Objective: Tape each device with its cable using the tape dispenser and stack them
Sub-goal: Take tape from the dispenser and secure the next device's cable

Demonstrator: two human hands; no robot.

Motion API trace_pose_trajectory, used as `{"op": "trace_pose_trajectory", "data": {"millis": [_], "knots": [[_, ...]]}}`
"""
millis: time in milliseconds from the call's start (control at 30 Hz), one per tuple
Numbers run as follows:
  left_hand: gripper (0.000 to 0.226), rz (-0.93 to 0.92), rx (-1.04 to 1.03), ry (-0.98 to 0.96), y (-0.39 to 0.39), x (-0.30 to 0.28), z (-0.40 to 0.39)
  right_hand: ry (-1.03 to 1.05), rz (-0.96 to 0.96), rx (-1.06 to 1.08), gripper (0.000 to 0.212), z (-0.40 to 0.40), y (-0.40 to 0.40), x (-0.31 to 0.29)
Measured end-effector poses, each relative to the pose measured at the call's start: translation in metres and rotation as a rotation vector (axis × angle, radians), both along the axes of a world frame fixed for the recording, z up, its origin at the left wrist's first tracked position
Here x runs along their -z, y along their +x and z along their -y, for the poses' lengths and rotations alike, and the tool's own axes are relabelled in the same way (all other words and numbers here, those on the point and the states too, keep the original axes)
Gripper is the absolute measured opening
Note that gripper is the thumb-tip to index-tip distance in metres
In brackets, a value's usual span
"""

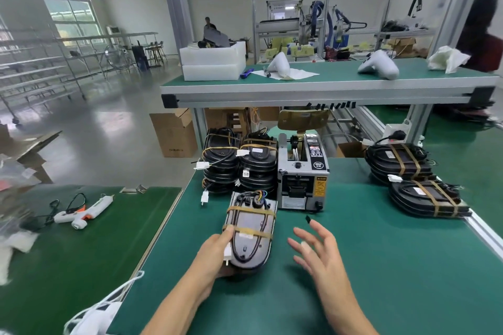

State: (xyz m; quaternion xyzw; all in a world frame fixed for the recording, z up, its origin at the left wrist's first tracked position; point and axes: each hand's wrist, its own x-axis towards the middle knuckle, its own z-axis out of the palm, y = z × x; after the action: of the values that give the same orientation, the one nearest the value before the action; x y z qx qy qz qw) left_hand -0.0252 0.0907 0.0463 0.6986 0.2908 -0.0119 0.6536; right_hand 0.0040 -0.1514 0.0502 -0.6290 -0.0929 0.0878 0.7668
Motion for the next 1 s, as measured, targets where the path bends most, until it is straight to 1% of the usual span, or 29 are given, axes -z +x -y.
{"op": "trace_pose_trajectory", "data": {"millis": [67,133,267,367,467,567,667,767,933,1000], "knots": [[0.046,-0.055,-0.015,-0.098,0.014,-0.007,0.006,-0.043,0.063,0.043,0.053,0.022,-0.013,0.005],[0.043,-0.1,-0.032,-0.14,0.025,-0.01,0.012,-0.056,0.106,0.102,0.052,0.05,-0.021,0.01],[0.045,-0.148,-0.036,-0.12,0.038,-0.006,0.019,-0.064,0.12,0.2,0.058,0.11,-0.03,0.018],[0.043,-0.173,-0.049,-0.112,0.043,-0.005,0.019,-0.078,0.095,0.26,0.059,0.136,-0.028,0.027],[0.039,-0.201,-0.063,-0.127,0.048,-0.004,0.017,-0.069,0.034,0.289,0.062,0.137,-0.023,0.042],[0.034,-0.215,-0.087,-0.137,0.05,-0.003,0.014,-0.089,-0.023,0.268,0.062,0.128,-0.024,0.054],[0.035,-0.224,-0.074,-0.136,0.05,-0.001,0.013,-0.081,-0.04,0.27,0.062,0.121,-0.025,0.064],[0.042,-0.239,-0.047,-0.079,0.052,-0.001,0.012,-0.097,-0.028,0.299,0.063,0.12,-0.025,0.066],[0.065,-0.354,0.034,0.126,0.056,0.0,0.005,-0.13,-0.019,0.316,0.064,0.121,-0.027,0.07],[0.066,-0.375,0.043,0.199,0.056,0.004,0.001,-0.146,-0.024,0.305,0.065,0.124,-0.028,0.07]]}}
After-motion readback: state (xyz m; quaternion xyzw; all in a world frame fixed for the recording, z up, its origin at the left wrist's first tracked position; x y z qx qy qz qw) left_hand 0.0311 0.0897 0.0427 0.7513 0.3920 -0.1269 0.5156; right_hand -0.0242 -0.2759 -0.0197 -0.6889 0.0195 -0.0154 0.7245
